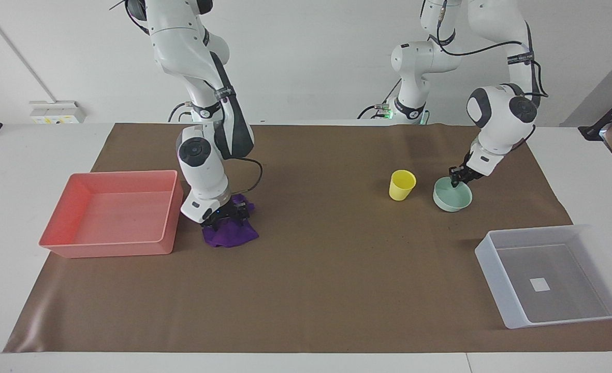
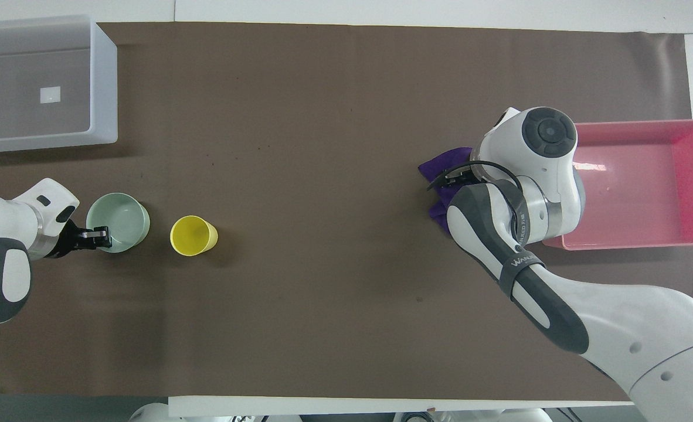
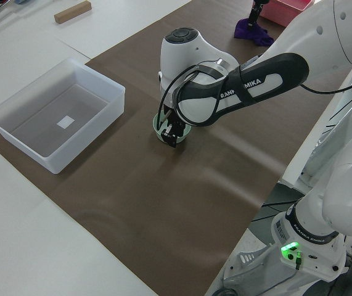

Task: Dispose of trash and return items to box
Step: 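Reach the left gripper to the green bowl while the right gripper reaches the cloth, then lift the bowl into the white box while the right gripper lifts the cloth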

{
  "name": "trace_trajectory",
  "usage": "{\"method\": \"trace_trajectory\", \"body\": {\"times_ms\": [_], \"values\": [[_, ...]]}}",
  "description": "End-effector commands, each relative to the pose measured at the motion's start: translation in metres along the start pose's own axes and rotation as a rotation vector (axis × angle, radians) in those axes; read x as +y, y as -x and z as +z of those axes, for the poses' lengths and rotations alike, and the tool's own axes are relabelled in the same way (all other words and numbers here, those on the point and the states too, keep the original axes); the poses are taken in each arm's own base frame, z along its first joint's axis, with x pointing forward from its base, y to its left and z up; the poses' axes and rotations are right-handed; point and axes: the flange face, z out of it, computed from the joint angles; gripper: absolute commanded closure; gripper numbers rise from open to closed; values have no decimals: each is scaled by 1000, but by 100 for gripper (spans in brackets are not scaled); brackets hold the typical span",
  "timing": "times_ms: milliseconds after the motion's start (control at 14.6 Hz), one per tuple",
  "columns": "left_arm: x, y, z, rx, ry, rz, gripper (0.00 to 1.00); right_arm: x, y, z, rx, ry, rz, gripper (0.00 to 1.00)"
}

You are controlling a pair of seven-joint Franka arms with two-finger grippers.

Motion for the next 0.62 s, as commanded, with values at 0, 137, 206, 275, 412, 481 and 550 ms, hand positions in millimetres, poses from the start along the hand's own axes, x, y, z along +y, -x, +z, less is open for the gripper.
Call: {"method": "trace_trajectory", "body": {"times_ms": [0,137,206,275,412,481,550], "values": [[-2,0,-6,-13,-15,-12,100,2,3,-4,9,-9,19,84],[-2,-3,-31,-50,-15,-14,100,1,3,-10,1,-10,20,98],[-1,-7,-54,-64,-15,-14,100,1,1,-17,-2,-10,18,100],[-2,-13,-75,-68,-15,-18,100,1,0,-31,-2,-12,18,100],[-3,-29,-130,-61,-14,-20,100,4,-3,-74,7,-16,23,100],[-3,-45,-153,-53,-9,-26,100,7,-5,-93,-5,-17,27,100],[-6,-69,-172,-32,-5,-39,100,10,-7,-113,-14,-16,31,100]]}}
